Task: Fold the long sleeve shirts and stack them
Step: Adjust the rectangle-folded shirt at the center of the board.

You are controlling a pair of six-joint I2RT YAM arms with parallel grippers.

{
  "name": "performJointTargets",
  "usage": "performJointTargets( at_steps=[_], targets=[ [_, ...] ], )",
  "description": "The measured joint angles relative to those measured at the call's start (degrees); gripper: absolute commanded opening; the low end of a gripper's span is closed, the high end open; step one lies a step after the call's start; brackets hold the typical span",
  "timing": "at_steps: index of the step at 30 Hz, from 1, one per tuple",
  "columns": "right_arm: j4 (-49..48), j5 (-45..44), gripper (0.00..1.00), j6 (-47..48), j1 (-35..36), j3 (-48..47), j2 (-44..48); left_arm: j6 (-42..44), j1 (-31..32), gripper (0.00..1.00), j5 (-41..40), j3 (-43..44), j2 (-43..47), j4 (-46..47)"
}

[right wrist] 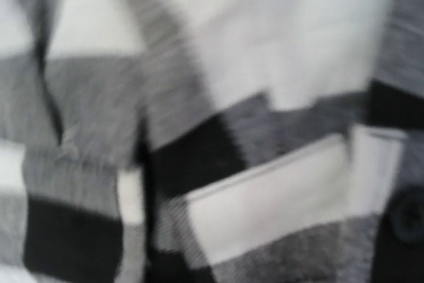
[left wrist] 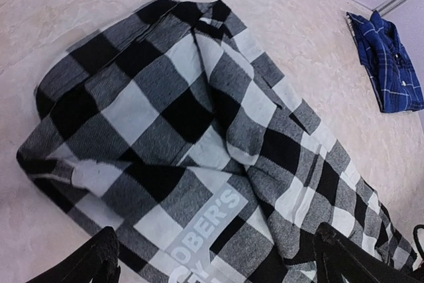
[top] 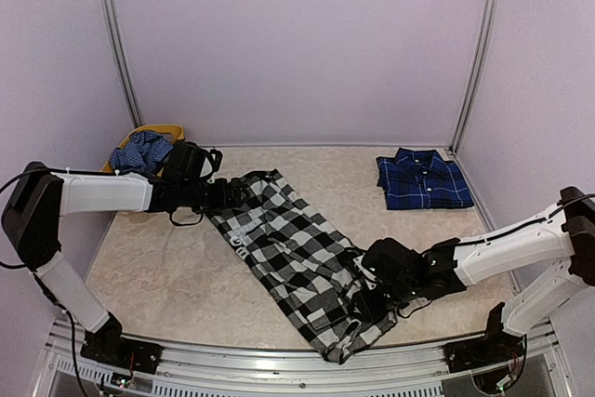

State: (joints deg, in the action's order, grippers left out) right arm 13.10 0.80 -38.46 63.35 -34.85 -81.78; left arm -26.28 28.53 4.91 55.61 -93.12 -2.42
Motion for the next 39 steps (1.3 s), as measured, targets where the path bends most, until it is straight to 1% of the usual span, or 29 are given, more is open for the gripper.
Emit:
performJointTargets(
  at_steps=[3,5,7,10,13,14,15,19,23,30,35,39],
  targets=[
    [0.44,-1.51,0.43,-0.48,6.14,-5.42,-5.57,-0.76,0.0,0.97,-1.33,-4.85,3.82,-0.79],
    [1.09,-2.95,0.44,-0.37,8.28,-8.66,-8.39,-1.14,0.0,0.97,-1.9,-6.6,5.03,-1.25],
    [1.66,-4.33,0.45,-0.02,9.7,-11.13,-10.03,-1.36,0.0,0.97,-1.95,-6.82,4.87,-1.44],
    [2.75,-7.04,0.48,0.72,9.84,-12.74,-10.03,-1.31,0.02,0.97,-1.75,-5.7,3.32,-1.57],
    [3.39,-9.55,0.51,1.62,9.84,-13.31,-8.66,-1.01,0.07,0.96,-0.87,-0.57,-1.81,-1.53],
    [3.39,-10.21,0.51,1.86,9.84,-13.31,-8.02,-0.66,0.07,0.96,-0.48,3.15,-5.4,-1.33],
    [3.39,-10.93,0.51,2.16,9.84,-13.31,-7.17,-0.59,0.07,0.96,-0.37,3.78,-6.03,-1.16],
    [3.39,-12.96,0.51,2.58,9.84,-13.33,-5.44,-0.13,0.07,0.96,0.74,12.68,-14.38,-1.7],
    [3.39,-14.1,0.51,2.27,9.84,-13.2,-5.35,0.09,0.07,0.96,1.84,19.69,-21.33,-2.49],
    [3.48,-15.13,0.51,0.92,9.84,-11.98,-4.83,0.2,0.09,0.96,5.64,27.98,-31.04,-3.41],
    [3.56,-15.78,0.51,-0.04,9.84,-11.34,-4.0,0.57,0.5,0.96,8.68,33.29,-34.97,-3.26],
    [3.76,-16.63,0.51,-1.14,9.84,-10.75,-3.65,0.68,1.53,0.96,10.95,39.78,-39.5,-3.19]
  ],
)
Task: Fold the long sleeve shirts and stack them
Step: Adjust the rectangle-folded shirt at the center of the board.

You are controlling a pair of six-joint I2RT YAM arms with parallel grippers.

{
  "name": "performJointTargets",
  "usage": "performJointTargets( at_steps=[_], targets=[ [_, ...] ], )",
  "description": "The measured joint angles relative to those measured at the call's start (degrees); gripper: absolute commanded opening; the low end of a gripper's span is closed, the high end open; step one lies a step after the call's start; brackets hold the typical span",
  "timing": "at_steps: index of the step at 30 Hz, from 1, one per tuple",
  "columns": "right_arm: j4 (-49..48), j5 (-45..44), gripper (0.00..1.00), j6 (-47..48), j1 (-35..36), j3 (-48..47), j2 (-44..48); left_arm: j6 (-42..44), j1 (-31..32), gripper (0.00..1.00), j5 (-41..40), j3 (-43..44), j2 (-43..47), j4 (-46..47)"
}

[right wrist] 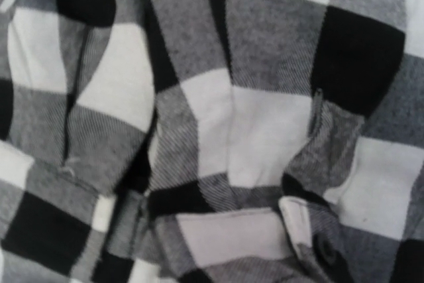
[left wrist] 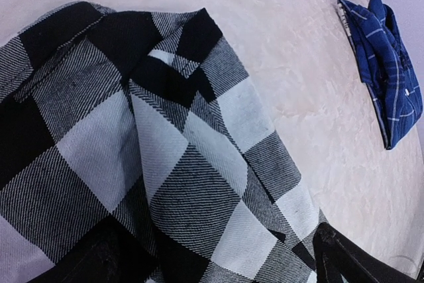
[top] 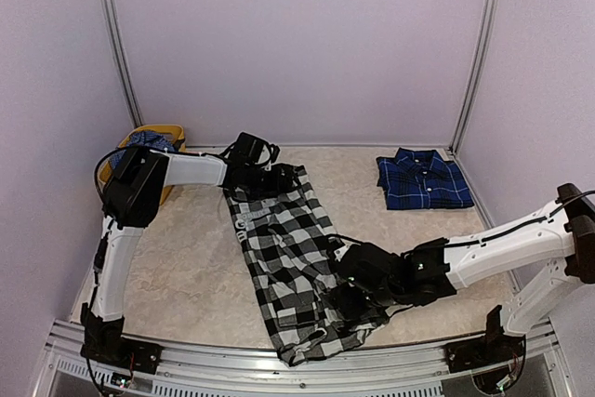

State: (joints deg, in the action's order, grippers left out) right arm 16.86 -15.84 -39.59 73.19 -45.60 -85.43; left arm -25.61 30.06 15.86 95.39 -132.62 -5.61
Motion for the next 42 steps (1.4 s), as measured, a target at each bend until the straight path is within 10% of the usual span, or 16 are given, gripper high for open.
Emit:
performJointTargets(
  at_steps=[14,42],
  targets=[
    [2.93,-4.17,0.53,-5.03,-0.22,3.26,6.69,0.22,6.1,0.98,6.84,25.4,-16.22,-2.03],
    [-7.3,7.96,0.61,6.32,-0.33,6.78,7.02,1.53,10.01,0.99,-4.92,-38.42,40.81,12.31]
  ],
)
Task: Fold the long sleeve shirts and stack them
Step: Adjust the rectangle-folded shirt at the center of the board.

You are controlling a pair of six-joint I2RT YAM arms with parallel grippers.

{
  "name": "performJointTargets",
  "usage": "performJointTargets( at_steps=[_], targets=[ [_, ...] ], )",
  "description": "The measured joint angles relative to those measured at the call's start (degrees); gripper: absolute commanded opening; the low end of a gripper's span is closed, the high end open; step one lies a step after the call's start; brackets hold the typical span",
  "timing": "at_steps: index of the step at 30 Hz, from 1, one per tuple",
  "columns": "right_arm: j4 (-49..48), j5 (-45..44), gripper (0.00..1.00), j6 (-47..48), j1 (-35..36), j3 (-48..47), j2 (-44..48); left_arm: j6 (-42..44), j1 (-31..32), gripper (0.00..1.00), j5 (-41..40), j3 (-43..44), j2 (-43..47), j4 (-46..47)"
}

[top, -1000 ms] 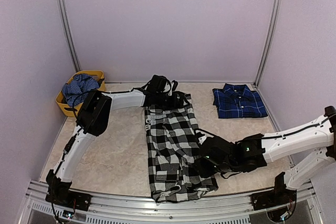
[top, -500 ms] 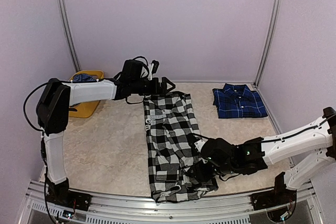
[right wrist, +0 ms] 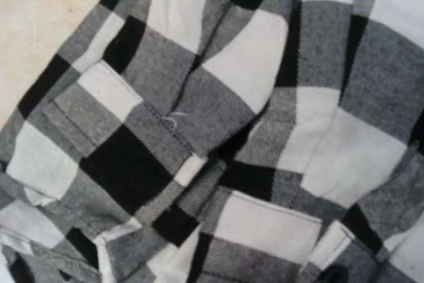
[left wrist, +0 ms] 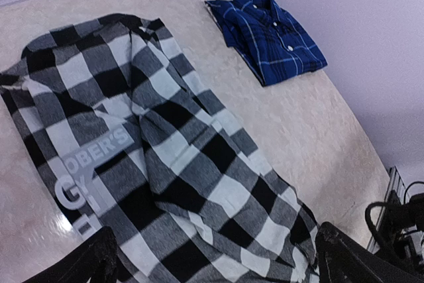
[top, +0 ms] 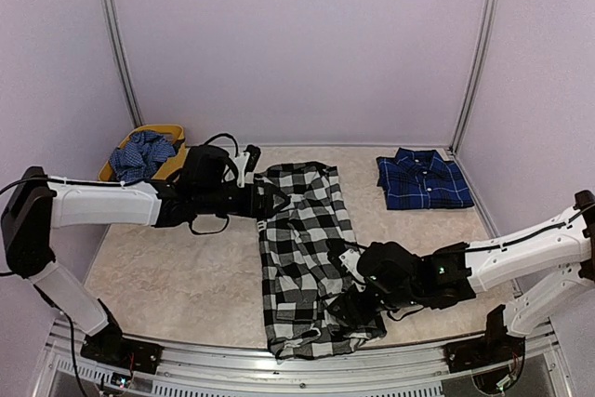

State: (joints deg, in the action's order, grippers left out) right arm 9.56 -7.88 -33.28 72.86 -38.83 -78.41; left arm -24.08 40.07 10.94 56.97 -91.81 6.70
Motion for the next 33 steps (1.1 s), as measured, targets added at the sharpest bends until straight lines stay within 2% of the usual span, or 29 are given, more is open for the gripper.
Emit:
performJointTargets(
  at_steps=[5,10,15,21,26,33],
  targets=[
    [0.22,0.42,0.62,0.39,-2.51,0.0,1.36,-2.64,6.36,0.99,-1.33,-10.51,6.16,0.44],
    [0.48,1.22,0.62,0.74,-7.65,0.0,1.36,-4.68,7.89,0.99,-1.57,-13.99,4.22,0.61],
    [0.31,2.23,0.62,0.94,-10.36,0.0,1.14,-5.07,7.91,0.99,-1.49,-12.2,-1.44,1.92],
    [-0.92,3.67,0.62,1.53,-11.28,0.0,-2.56,-4.15,7.5,0.98,-0.85,-5.49,-11.06,1.73],
    [-2.23,5.22,0.62,1.99,-13.33,0.0,-4.98,-4.13,4.98,0.98,-0.13,-2.51,-14.84,1.49],
    [-6.58,10.36,0.61,4.35,-20.63,-2.12,-11.43,-3.74,1.6,0.98,0.85,1.33,-17.92,1.31]
  ],
)
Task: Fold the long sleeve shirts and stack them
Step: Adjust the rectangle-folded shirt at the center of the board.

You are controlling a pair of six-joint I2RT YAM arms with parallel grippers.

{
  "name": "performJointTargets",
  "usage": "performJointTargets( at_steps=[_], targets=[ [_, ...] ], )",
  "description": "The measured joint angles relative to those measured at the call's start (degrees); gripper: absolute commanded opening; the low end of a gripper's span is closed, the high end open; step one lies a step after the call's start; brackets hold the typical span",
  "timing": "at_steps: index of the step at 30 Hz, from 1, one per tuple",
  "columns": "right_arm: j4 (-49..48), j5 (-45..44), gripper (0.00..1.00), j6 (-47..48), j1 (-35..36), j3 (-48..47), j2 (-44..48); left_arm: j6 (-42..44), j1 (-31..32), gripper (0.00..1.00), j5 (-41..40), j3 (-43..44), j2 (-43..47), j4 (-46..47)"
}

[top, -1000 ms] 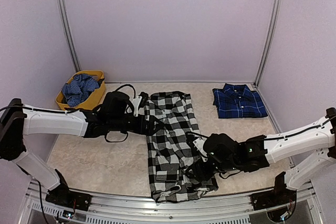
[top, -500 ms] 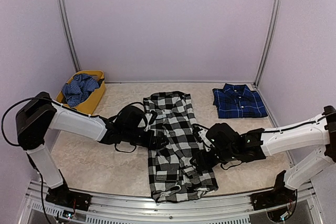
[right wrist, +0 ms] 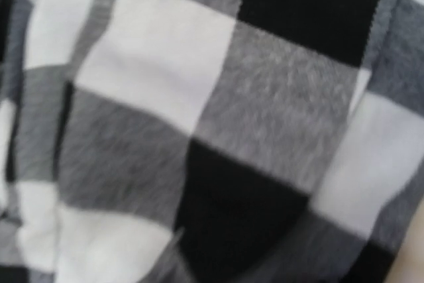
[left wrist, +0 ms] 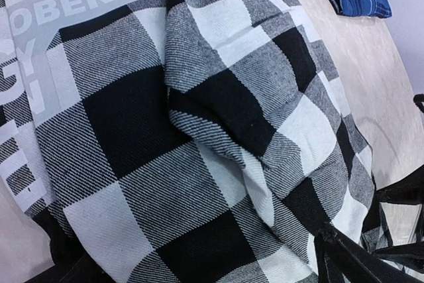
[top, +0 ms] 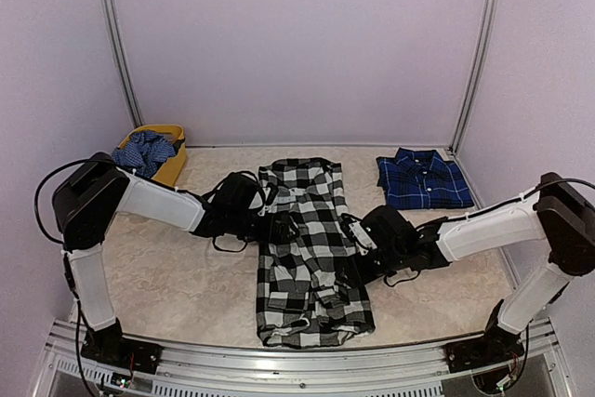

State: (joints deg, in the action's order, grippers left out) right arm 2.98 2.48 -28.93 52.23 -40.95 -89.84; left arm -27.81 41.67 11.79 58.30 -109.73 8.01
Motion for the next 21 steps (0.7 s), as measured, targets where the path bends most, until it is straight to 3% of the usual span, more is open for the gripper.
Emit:
performJointTargets(
  at_steps=[10,21],
  targets=[
    [-4.94,4.04,0.6,4.59,-6.38,-7.52,-10.47,1.88,-3.74,0.98,0.74,9.97,-7.67,-0.33],
    [-3.85,3.52,0.64,9.25,-11.5,-12.04,-13.25,3.26,-7.61,0.99,1.49,17.94,-12.63,-2.49]
  ],
)
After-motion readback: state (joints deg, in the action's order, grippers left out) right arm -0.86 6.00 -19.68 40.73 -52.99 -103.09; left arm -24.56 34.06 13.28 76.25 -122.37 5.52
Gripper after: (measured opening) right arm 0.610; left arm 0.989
